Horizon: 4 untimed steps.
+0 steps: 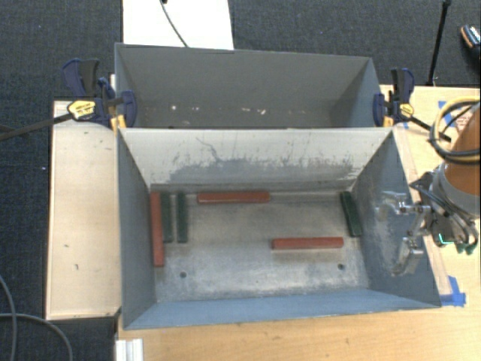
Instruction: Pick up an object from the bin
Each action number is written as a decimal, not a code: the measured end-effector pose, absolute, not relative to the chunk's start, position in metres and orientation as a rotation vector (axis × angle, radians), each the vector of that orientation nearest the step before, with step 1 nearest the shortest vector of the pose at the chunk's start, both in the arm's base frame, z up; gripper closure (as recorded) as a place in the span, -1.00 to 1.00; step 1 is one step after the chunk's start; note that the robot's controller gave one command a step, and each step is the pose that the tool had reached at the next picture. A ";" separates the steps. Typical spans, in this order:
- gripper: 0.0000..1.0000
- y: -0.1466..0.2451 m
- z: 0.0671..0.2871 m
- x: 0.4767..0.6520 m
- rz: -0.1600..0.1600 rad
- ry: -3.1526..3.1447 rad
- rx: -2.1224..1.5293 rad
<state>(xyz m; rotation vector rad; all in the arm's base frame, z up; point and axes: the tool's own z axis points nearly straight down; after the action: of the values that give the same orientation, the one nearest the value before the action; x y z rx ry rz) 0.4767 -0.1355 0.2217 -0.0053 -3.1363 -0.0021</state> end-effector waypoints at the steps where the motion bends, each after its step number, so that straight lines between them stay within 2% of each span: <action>1: -1.00 -0.116 0.087 0.548 -0.004 -3.123 0.316; 2: -1.00 -0.065 0.069 0.521 -0.005 -3.092 0.553; 3: 1.00 -0.067 0.070 0.522 0.000 -3.094 0.557; 4: 1.00 -0.086 0.215 0.526 0.006 -3.097 0.584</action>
Offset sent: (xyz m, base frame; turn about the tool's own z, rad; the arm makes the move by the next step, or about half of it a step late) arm 0.0714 0.0180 -0.1312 -0.2051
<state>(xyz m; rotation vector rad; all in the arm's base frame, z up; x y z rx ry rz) 0.5258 -0.0861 0.2147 0.5844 -3.0973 0.0059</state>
